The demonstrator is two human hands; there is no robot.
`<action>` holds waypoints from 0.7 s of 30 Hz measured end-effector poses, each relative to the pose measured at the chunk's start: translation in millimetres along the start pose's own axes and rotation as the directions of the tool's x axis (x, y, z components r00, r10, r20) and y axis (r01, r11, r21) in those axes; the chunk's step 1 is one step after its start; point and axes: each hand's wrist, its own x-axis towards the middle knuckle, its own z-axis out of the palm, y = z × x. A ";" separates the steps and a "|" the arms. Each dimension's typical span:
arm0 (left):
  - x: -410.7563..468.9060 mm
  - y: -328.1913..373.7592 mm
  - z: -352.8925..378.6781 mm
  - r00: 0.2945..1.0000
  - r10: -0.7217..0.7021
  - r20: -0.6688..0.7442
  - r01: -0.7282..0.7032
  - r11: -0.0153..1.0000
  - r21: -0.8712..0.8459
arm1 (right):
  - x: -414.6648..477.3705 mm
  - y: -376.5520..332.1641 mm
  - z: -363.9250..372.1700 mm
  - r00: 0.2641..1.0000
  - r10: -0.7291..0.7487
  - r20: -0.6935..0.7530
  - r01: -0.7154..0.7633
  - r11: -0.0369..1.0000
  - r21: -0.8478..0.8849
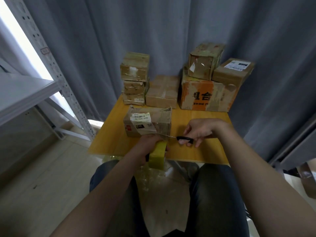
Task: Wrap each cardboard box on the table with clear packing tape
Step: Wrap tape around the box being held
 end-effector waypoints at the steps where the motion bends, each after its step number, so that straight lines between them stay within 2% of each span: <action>1: -1.5 1.1 0.3 1.000 0.006 0.013 -0.006 1.000 0.018 | -0.4 0.7 2.5 1.000 0.007 0.020 -0.006 0.998 -0.060; 4: -3.6 3.1 -3.6 0.999 0.012 0.045 -0.018 0.991 0.134 | -2.6 6.2 9.1 0.997 -0.008 0.075 0.021 0.986 -0.165; 8: -3.3 8.8 -12.1 0.995 -0.003 0.100 -0.039 0.908 0.417 | -4.5 25.7 12.7 0.991 -0.014 0.132 0.032 0.991 -0.129; 11: -7.5 14.6 -11.4 0.992 -0.060 0.115 -0.005 0.870 0.494 | -10.4 37.5 12.1 0.990 0.016 0.141 0.000 0.993 -0.117; 14: -12.5 17.2 -10.1 0.994 -0.027 0.104 -0.036 0.832 0.554 | -16.3 46.6 7.9 0.987 0.118 0.111 -0.094 0.974 -0.206; 17: -12.0 16.7 -13.4 0.996 0.006 0.087 -0.053 0.833 0.550 | -12.6 58.3 2.2 0.979 0.197 -0.055 -0.205 0.929 -0.309; 19: -12.3 15.3 -15.1 0.998 0.000 0.067 -0.038 0.828 0.560 | -7.7 65.5 1.8 0.937 0.226 -0.266 -0.314 0.878 -0.361; 21: -12.7 13.7 -15.0 0.998 -0.016 0.065 -0.022 0.837 0.547 | -3.0 70.7 4.8 0.893 0.232 -0.386 -0.390 0.826 -0.406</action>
